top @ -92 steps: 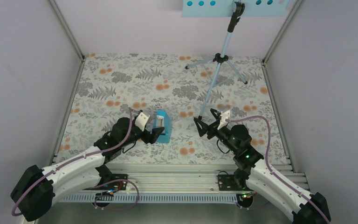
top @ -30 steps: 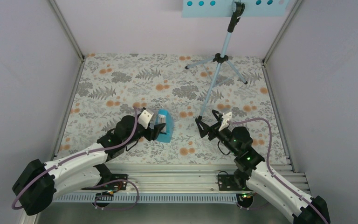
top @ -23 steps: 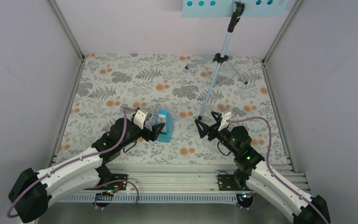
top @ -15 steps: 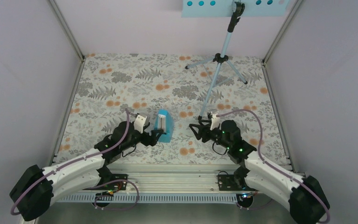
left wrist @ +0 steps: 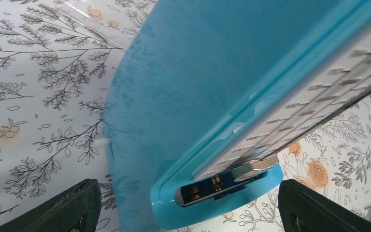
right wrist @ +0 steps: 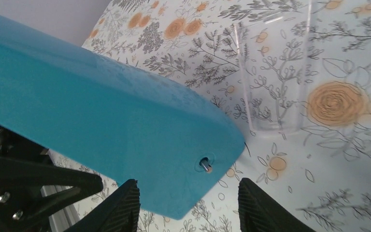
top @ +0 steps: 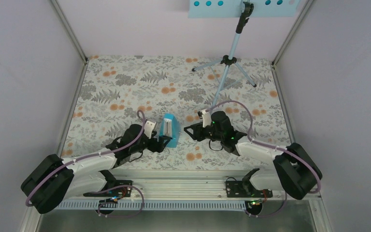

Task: Pack up the instrument practice props

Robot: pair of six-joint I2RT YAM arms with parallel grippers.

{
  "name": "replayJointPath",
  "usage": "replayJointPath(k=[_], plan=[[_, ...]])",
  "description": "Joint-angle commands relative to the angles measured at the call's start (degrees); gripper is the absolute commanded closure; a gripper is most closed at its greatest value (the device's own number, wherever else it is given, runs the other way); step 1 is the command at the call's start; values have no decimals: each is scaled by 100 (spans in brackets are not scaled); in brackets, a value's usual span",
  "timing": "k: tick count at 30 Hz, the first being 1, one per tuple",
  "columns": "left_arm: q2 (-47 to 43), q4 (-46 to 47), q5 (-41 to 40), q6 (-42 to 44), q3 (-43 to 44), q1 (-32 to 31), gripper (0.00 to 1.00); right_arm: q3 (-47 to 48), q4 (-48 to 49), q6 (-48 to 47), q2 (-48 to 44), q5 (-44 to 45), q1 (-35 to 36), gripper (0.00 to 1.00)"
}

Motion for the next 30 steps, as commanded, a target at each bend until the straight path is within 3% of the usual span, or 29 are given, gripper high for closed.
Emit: replayJointPath(k=[1, 8, 18, 25, 30], plan=[[94, 517, 353, 220, -13, 26, 10, 347, 404, -43, 494, -291, 125, 54], [169, 383, 666, 349, -4, 9, 13, 880, 543, -219, 1368, -392, 366, 56], [-438, 84, 849, 46, -170, -18, 14, 1682, 390, -496, 2206, -398, 642, 54], [-1172, -626, 407, -149, 71, -18, 11, 1518, 231, -540, 1913, -33, 628, 49], [-1787, -1550, -193, -152, 597, -18, 5, 1101, -137, -378, 1111, 1054, 520, 35]])
